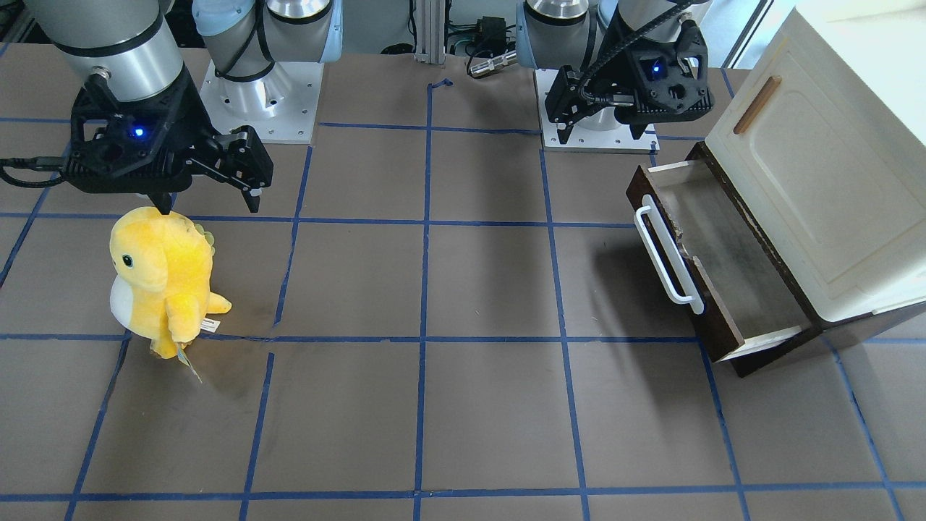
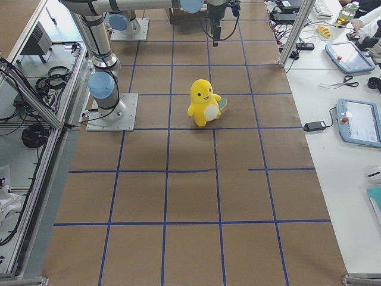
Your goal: Pull drawer sideways
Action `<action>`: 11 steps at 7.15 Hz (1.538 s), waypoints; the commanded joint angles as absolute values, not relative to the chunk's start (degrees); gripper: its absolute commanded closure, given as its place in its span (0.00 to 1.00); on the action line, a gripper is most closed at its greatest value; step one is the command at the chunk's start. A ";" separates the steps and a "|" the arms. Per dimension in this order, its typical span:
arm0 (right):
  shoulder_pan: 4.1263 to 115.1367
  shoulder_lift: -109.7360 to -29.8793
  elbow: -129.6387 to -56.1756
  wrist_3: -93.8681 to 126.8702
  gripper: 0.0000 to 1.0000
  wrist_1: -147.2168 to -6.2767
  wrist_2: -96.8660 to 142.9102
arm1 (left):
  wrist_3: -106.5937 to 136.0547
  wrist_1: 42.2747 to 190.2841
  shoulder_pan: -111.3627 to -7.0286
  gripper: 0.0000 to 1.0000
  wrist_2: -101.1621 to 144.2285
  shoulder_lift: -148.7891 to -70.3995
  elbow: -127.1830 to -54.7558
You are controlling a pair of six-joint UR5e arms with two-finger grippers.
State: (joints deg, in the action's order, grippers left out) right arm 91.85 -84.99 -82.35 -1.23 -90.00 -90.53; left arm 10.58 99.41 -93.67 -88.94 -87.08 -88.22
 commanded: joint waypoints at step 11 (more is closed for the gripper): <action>91.85 -84.99 -82.35 -1.23 0.00 -90.00 -90.53 | 2.37 93.52 -93.69 0.00 -88.95 -87.45 -89.91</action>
State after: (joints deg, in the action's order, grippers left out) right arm 91.85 -84.99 -82.35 -1.23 -90.00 -90.53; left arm 2.34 93.43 -93.66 -88.98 -87.51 -89.87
